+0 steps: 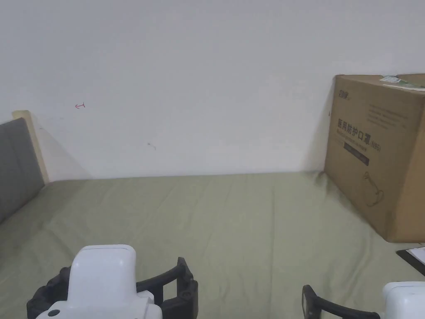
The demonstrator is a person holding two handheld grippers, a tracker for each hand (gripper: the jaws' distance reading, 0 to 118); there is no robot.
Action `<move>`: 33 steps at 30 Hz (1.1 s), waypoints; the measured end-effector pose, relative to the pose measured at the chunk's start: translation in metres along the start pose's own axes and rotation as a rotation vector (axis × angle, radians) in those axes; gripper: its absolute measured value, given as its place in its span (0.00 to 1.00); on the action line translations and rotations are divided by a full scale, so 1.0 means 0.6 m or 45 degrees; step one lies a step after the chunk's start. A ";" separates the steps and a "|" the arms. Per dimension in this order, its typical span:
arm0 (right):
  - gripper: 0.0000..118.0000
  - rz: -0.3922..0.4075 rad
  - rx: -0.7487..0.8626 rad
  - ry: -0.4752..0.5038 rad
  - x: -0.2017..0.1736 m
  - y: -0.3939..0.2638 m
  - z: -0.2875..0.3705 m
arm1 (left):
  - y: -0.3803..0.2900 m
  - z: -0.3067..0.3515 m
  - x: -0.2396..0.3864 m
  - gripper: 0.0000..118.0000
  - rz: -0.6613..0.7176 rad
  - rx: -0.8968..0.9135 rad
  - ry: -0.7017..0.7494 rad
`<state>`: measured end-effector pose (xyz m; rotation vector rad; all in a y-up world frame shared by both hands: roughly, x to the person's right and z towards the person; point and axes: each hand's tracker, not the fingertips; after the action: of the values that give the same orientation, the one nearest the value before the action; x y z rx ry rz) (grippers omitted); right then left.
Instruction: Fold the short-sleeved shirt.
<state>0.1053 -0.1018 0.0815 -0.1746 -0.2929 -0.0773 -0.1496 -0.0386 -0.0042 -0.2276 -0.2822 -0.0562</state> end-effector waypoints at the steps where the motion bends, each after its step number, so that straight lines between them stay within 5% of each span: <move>1: 1.00 0.002 0.002 -0.003 0.000 0.001 0.000 | 0.000 -0.001 -0.001 0.93 0.001 -0.001 0.005; 33: 1.00 0.022 -0.010 0.021 -0.014 -0.001 0.002 | -0.002 -0.001 -0.009 0.93 0.067 -0.067 -0.063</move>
<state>0.0967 -0.1018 0.0802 -0.1842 -0.2748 -0.0630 -0.1549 -0.0400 -0.0059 -0.2892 -0.3241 -0.0058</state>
